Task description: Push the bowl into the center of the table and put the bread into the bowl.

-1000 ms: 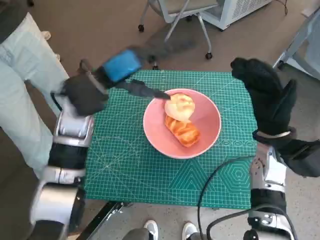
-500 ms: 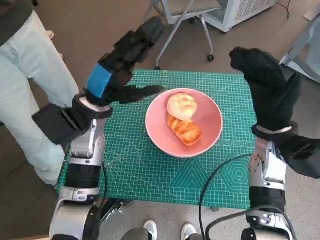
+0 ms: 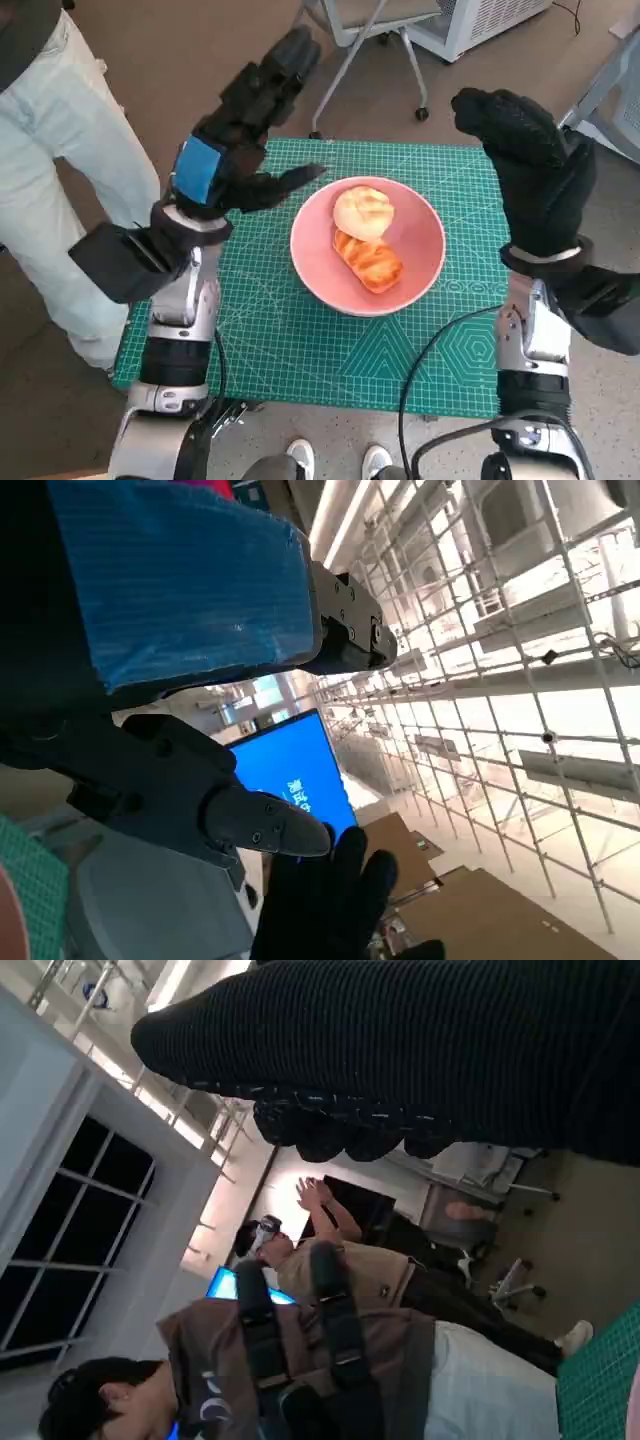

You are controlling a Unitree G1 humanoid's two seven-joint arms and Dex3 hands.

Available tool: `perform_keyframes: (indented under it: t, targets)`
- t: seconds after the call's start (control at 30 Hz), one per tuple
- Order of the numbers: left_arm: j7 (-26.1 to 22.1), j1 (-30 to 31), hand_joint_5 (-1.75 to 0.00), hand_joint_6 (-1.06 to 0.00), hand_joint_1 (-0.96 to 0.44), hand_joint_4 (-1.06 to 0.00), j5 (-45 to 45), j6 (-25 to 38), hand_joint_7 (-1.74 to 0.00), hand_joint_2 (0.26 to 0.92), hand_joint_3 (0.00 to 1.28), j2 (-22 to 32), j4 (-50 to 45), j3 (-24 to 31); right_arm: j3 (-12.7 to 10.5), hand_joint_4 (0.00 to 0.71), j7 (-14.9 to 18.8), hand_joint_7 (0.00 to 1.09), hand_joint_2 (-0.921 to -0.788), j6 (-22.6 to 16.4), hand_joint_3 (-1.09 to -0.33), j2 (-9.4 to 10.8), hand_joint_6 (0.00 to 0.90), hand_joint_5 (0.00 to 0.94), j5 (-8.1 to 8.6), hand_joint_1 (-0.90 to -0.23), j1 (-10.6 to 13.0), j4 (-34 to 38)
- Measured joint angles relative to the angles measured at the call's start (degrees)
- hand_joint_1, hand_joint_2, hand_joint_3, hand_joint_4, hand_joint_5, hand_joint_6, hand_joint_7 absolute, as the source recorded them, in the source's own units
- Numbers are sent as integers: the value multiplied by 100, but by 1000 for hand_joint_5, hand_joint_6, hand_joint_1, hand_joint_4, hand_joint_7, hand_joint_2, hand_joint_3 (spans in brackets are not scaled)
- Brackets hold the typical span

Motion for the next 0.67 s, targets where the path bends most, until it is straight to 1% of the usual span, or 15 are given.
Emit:
perform_keyframes:
  t: [0.2, 0.5, 0.53, 0.6, 0.67]
  targets:
    - [-80, 91, -2, -270, -546, -173, -31, -7, -50, 921, 213, -3, -43, -29, 4, 216, -23, 555, -921, 89, -755, -1, 78, 2, 0, -652, 1, -118]
    - [-182, 134, -1, -251, -531, -172, -54, -186, -73, 921, 245, -29, -84, -63, 14, 217, -78, 561, -921, 198, -750, -7, 74, 3, -10, -647, 8, -314]
    - [-187, 135, -1, -179, -529, -172, -57, -195, -213, 921, 249, -32, -88, -65, 15, 218, -84, 561, -921, 207, -749, -8, 74, 3, -10, -648, 8, -334]
    - [-197, 137, -1, -91, -528, -172, -64, -203, -392, 921, 251, -35, -98, -70, 15, 218, -98, 562, -921, 231, -747, -11, 73, 3, -11, -649, 11, -377]
    - [-213, 143, -1, -37, -527, -172, -75, -208, -504, 921, 252, -37, -110, -71, 14, 218, -106, 561, -921, 251, -744, -18, 73, 3, -11, -649, 13, -412]
